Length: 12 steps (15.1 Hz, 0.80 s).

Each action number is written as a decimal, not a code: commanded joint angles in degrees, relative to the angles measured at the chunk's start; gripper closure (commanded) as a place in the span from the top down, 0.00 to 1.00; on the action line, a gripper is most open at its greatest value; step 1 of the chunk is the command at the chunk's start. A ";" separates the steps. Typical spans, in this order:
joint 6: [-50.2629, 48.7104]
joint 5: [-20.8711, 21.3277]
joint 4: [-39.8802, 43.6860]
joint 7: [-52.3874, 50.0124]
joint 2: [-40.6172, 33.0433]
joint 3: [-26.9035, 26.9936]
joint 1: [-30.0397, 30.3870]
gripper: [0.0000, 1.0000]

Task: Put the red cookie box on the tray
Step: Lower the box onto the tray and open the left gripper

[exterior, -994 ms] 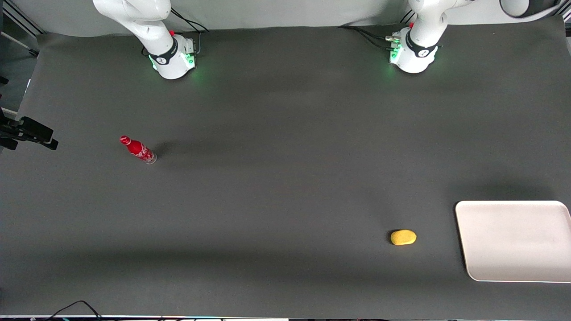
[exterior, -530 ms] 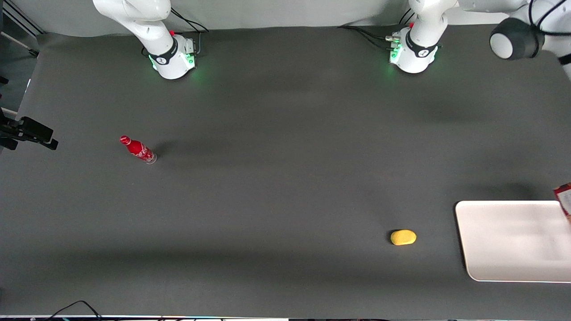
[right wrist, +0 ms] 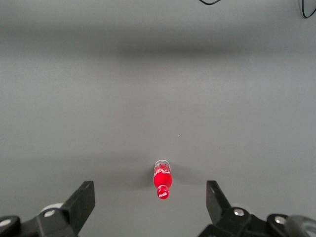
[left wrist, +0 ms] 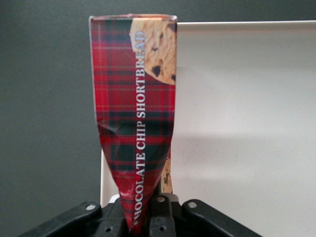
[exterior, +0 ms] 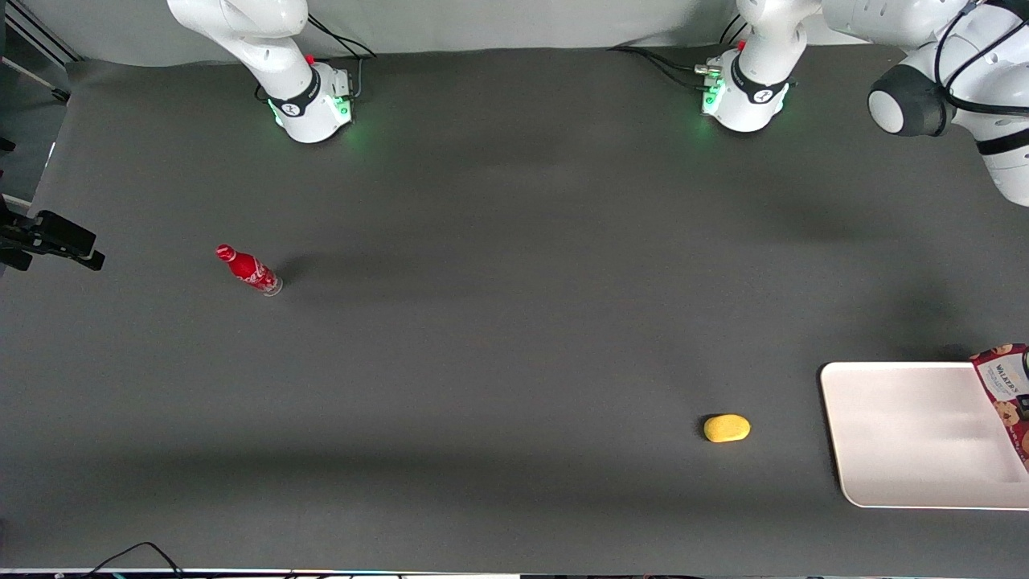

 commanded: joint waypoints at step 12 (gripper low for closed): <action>5.27 -0.62 0.64 3.29 2.49 -1.24 0.71 0.89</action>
